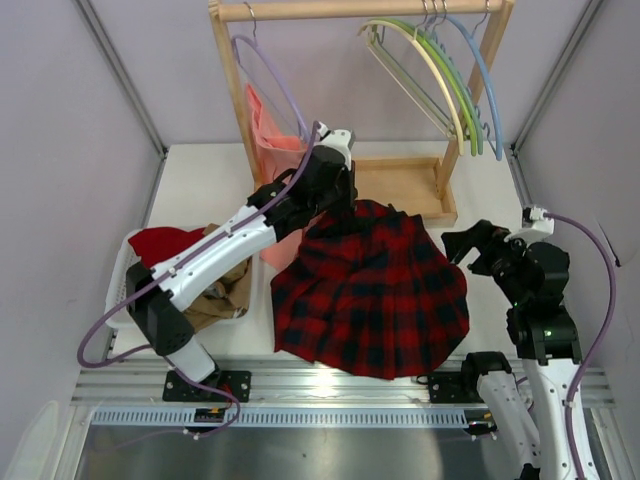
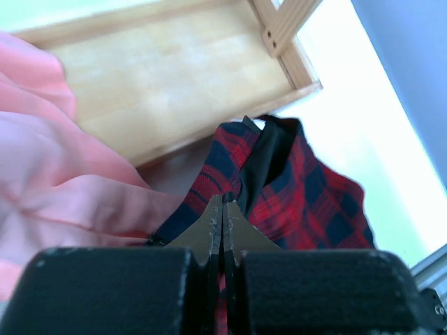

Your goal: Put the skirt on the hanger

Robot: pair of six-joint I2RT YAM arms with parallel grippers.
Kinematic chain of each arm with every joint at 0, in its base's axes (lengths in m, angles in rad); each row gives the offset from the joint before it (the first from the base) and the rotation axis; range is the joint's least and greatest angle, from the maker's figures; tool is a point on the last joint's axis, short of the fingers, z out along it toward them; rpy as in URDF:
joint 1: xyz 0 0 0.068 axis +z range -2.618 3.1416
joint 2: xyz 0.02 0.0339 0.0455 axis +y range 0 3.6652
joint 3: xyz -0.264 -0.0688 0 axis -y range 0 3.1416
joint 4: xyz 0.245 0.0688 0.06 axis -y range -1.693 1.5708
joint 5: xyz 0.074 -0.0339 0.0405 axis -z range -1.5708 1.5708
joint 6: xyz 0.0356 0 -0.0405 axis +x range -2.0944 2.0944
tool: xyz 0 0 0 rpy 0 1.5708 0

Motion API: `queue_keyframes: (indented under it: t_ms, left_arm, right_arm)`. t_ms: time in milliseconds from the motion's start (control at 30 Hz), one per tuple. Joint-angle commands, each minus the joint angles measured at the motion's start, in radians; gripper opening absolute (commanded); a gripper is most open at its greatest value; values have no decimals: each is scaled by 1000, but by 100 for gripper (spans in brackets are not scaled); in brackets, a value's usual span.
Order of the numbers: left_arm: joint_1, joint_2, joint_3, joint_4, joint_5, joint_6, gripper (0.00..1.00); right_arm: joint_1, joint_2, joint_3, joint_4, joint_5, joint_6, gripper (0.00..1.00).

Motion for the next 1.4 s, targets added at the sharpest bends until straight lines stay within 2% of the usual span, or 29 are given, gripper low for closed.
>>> queue_keyframes:
  t_ms: [0, 167, 233, 367, 567, 733, 800, 933, 1167, 1267, 1367]
  left_arm:
    - [-27, -63, 32, 10, -85, 31, 0]
    - [-41, -100, 53, -29, -232, 40, 0]
    - [-42, -112, 51, -43, -240, 45, 0]
    - [-48, -130, 14, -34, -215, 35, 0]
    - [-47, -132, 2, -47, -188, 37, 0]
    - [-36, -121, 4, -32, -68, 52, 0]
    - [-36, -121, 2, -18, -44, 63, 0]
    - [-34, -129, 0, -4, -11, 88, 0]
    - [-34, -147, -7, 20, 32, 109, 1]
    - [-34, -155, -21, 32, 58, 97, 2]
    - [-34, -155, -20, 29, 67, 97, 2]
  right_arm:
    - [-1, 19, 98, 85, -93, -65, 97]
    - [0, 90, 200, 162, -182, -42, 97]
    - [0, 144, 228, 177, -214, -42, 97]
    - [14, 226, 288, 197, -185, -44, 95]
    - [37, 358, 526, 147, -184, -129, 74]
    - [43, 429, 631, 193, -196, -197, 72]
    - [45, 501, 697, 173, -201, -206, 67]
    - [43, 604, 820, 190, -182, -219, 66]
    - [42, 812, 1047, 56, -216, -255, 65]
    - [43, 851, 1055, 42, -236, -248, 63]
    - [43, 854, 1048, 44, -181, -249, 63]
